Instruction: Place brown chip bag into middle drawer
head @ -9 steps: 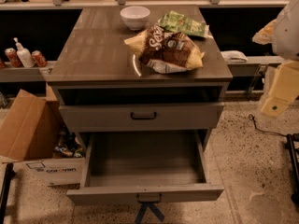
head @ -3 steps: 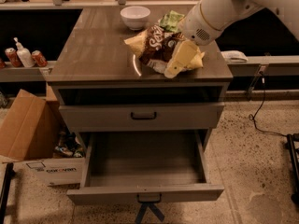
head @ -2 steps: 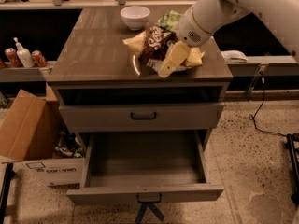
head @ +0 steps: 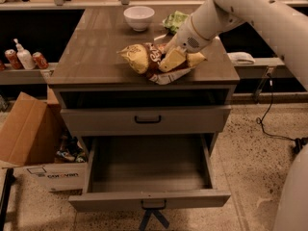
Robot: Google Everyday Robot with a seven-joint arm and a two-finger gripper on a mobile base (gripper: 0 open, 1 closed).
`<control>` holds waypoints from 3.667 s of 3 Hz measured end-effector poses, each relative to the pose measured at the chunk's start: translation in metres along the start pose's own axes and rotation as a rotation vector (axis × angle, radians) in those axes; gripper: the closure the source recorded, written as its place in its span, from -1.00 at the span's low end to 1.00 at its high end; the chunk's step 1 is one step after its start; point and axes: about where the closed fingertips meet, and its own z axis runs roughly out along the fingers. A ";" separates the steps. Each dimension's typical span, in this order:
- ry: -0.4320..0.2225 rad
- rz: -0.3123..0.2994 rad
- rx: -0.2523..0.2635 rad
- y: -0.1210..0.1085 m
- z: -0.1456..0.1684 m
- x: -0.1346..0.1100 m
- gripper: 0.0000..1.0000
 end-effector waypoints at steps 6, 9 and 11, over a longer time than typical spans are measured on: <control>-0.027 -0.208 0.034 0.093 -0.102 -0.029 1.00; 0.091 0.017 -0.175 0.196 -0.036 0.062 1.00; 0.158 0.112 -0.255 0.245 0.022 0.119 1.00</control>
Offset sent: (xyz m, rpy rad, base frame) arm -0.0089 0.0072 0.0124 0.0072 -0.0495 0.0546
